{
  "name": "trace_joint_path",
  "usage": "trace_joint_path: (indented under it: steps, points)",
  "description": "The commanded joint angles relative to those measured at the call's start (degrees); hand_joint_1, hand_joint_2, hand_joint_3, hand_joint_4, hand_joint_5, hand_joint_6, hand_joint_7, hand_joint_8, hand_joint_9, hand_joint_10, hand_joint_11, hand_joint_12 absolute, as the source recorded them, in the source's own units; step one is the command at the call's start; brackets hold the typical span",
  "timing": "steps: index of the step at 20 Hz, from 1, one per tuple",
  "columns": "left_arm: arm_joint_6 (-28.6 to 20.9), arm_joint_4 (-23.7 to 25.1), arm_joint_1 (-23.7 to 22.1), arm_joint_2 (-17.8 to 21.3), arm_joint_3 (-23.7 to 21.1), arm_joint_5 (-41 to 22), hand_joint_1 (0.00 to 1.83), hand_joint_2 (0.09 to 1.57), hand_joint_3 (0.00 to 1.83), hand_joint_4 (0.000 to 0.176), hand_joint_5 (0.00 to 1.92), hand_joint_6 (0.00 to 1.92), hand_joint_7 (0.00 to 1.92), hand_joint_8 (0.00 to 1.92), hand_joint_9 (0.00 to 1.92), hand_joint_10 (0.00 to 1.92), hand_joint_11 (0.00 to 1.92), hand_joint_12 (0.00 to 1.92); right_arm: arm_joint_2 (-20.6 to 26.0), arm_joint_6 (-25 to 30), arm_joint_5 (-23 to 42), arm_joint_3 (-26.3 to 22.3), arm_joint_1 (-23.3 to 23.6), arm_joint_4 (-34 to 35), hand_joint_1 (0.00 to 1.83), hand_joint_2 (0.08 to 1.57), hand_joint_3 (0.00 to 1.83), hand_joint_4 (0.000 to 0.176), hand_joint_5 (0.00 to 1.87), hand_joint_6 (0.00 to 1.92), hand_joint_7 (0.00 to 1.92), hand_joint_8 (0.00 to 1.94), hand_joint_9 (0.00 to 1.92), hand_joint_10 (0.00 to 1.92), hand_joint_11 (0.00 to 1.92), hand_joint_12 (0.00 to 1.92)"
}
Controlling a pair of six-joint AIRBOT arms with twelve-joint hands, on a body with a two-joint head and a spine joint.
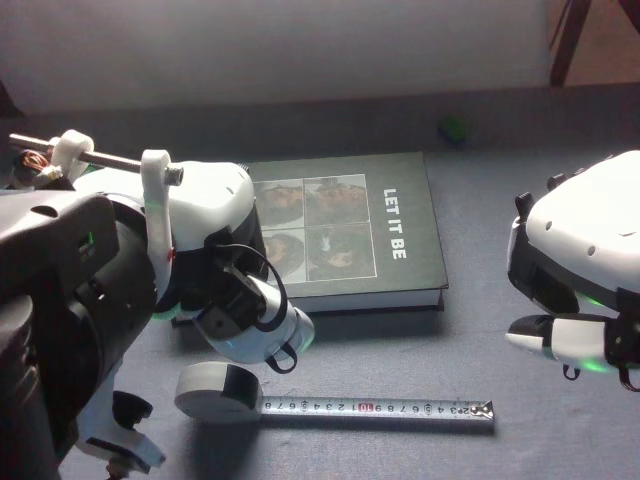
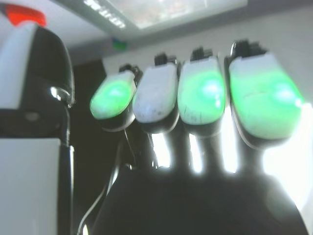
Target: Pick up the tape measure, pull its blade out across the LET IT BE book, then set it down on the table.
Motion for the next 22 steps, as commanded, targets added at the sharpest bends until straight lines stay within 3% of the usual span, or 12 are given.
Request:
trace_joint_path:
  steps: [1,2,3,9,11,13,17,20,22]
  points:
    - [-0.6,4.6,-0.3,-0.1,-0.1,-0.7,0.12,1.14,0.12,0.047,0.27,0.07,0.26,0.04,0.18,0.07,0.01,0.68,0.1,-0.1,2.5,-0.3,0.4,-2.8,0.08,1.15,0.12,0.136,0.2,0.05,0.3,0.06,0.23,0.08,0.03,0.89]
    - [-0.8,4.6,-0.3,-0.1,-0.2,-0.8,0.12,1.14,0.12,0.047,0.27,0.07,0.26,0.04,0.18,0.07,0.01,0.68,0.1,-0.1,2.4,-0.3,0.4,-2.8,0.08,1.15,0.12,0.136,0.2,0.05,0.3,0.06,0.23,0.08,0.03,0.89]
    - [-0.8,4.5,-0.3,-0.1,-0.3,-1.0,0.13,1.19,0.02,0.047,0.29,0.01,0.27,0.01,0.21,0.02,0.0,0.69,0.1,-0.1,2.3,-0.3,0.4,-2.8,0.07,1.21,0.01,0.137,0.21,0.01,0.32,0.01,0.26,0.01,0.0,0.95]
    - [-1.1,3.4,-0.8,1.7,-0.9,0.8,0.13,1.19,0.0,0.046,0.3,0.0,0.3,0.0,0.26,0.01,0.0,0.77,0.1,-0.3,2.1,-0.3,0.4,-2.8,0.06,1.22,0.0,0.137,0.22,0.0,0.33,0.0,0.28,0.01,0.05,0.96]
    - [-1.1,2.7,-0.7,4.1,-0.7,6.1,0.13,1.19,0.0,0.046,0.3,0.0,0.31,0.0,0.26,0.0,0.0,0.78,0.1,-0.4,2.1,-0.3,0.3,-2.8,0.06,1.22,0.0,0.137,0.22,0.0,0.33,0.0,0.27,0.0,0.04,0.99]
    - [-1.4,-0.1,-0.2,8.5,0.5,17.7,0.16,1.18,0.0,0.046,0.3,0.0,0.31,0.0,0.27,0.0,0.0,0.79,0.1,-0.4,2.1,-0.3,0.3,-2.8,0.06,1.22,0.0,0.137,0.22,0.0,0.33,0.0,0.27,0.0,0.03,1.0]
    - [-3.2,0.8,1.0,10.2,3.7,29.4,0.21,1.16,0.0,0.037,0.3,0.0,0.31,0.0,0.27,0.01,0.0,0.79,0.1,-0.4,1.9,-0.3,0.4,-2.8,0.06,1.22,0.0,0.137,0.22,0.0,0.33,0.0,0.28,0.0,0.03,1.0]
    - [-6.5,1.8,2.0,8.3,8.4,39.1,0.51,1.06,0.0,0.016,0.25,0.0,0.3,0.01,0.27,0.0,0.0,0.79,0.1,-0.4,1.7,-0.3,0.4,-2.9,0.07,1.23,0.0,0.138,0.21,0.0,0.33,0.0,0.27,0.0,0.0,0.96]
    - [-6.5,1.4,3.2,8.0,11.0,41.8,0.74,1.04,0.0,0.0,0.28,0.01,0.32,0.0,0.3,0.01,0.0,0.84,0.1,-0.4,1.7,-0.3,0.4,-2.9,0.07,1.23,0.0,0.137,0.21,0.0,0.34,0.01,0.29,0.01,0.02,0.97]
